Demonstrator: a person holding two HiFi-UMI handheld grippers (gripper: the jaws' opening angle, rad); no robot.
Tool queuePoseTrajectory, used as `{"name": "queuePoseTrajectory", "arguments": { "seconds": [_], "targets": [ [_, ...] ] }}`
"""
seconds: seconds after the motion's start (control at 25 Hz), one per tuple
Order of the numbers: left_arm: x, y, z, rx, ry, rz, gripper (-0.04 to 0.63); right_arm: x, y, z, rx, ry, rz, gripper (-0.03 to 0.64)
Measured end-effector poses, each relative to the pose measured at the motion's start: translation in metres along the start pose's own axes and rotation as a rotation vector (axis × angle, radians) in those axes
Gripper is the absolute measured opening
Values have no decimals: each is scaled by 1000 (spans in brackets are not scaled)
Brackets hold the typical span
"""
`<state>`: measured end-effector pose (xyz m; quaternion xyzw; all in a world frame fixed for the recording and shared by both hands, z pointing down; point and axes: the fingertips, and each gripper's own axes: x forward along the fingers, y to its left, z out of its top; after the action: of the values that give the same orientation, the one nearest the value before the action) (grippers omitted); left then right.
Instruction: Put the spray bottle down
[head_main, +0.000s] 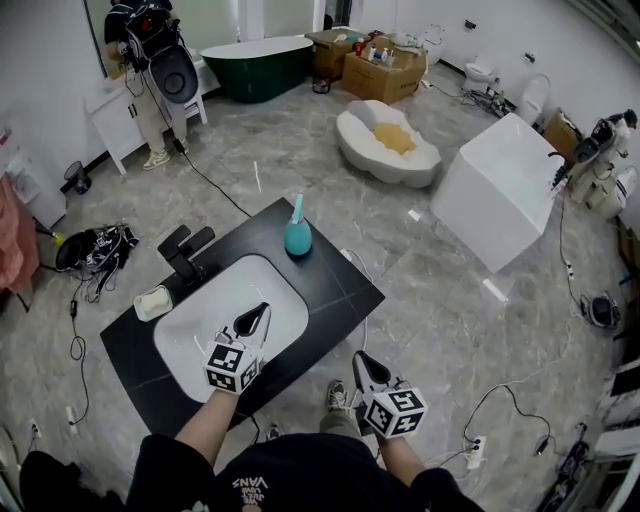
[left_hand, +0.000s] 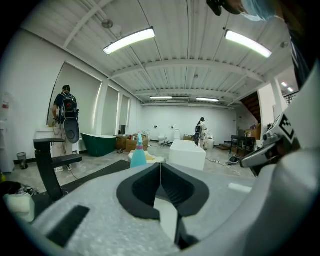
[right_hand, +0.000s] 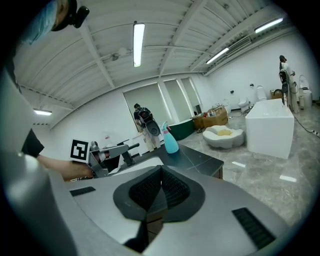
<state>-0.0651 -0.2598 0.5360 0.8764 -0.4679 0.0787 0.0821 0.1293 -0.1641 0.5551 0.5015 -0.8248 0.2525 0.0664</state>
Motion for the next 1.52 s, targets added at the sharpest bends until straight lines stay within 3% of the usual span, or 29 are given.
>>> {"name": "queuePoseTrajectory", "arguments": {
  "seconds": [0.84,1.52],
  "targets": [
    [-131,-54,-17,54,-28,-198,20,-60,100,-51,22,-88,-96,3],
    [-199,-51,-46,55,12,-240,19,-75,146,-82,6,-87,-137,3]
  ]
}}
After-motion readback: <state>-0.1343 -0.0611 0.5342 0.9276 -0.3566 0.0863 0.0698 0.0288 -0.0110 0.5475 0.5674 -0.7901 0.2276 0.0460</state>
